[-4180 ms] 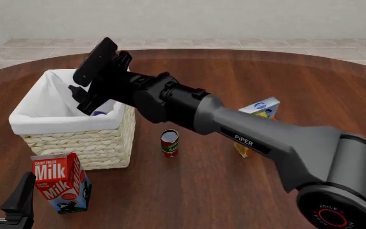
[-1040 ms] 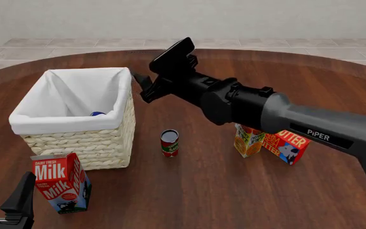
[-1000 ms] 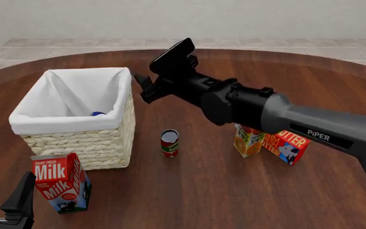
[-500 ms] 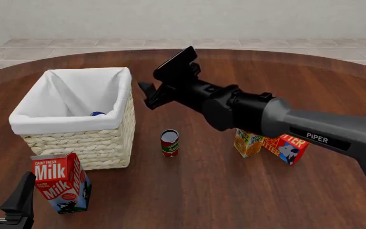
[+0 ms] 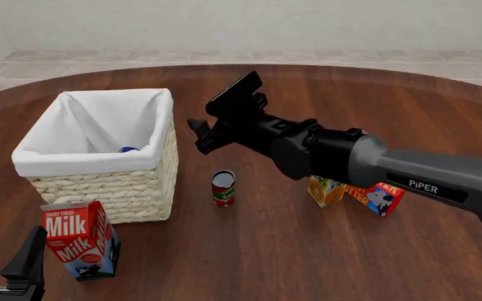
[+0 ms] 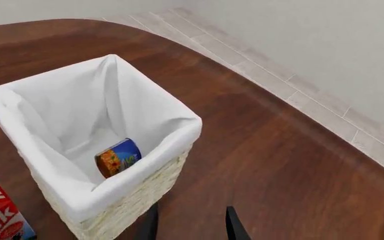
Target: Pick up the alphabet soup and the tomato sauce, and put them in the basket.
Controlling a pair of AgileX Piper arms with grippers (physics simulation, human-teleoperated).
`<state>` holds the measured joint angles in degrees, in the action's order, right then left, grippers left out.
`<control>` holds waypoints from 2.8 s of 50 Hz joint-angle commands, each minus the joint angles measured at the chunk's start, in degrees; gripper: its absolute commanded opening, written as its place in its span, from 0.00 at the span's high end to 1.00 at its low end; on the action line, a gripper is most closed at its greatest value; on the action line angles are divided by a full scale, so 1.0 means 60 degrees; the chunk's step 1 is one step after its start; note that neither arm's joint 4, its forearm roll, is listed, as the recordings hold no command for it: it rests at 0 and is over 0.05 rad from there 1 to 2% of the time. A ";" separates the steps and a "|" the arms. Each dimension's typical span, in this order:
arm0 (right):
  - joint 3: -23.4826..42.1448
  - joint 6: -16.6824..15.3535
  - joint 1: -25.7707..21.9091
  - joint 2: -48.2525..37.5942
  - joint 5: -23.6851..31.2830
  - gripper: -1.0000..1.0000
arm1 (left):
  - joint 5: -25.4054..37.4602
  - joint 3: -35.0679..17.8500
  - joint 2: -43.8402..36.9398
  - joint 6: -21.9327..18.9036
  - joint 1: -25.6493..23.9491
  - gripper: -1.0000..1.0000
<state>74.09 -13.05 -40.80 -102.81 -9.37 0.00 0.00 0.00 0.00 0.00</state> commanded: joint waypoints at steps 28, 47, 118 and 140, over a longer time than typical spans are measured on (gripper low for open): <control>-0.0482 -0.0191 0.0051 0.0113 0.0309 0.00 | 0.0000 0.0000 0.0000 0.0000 0.0000 0.00; -0.0731 -0.0164 -0.0007 0.0070 0.0404 0.00 | 0.0000 0.0000 0.0000 0.0000 0.0000 0.00; -0.1495 -0.0076 0.0155 -0.0605 0.0141 0.00 | 0.0000 0.0000 0.0000 0.0000 0.0000 0.00; -0.1612 0.0036 0.0024 -0.0821 0.0098 0.00 | 0.0000 0.0000 0.0000 0.0000 0.0000 0.00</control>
<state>64.73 -13.16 -40.51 -107.12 -8.64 0.00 0.00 0.00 0.00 0.00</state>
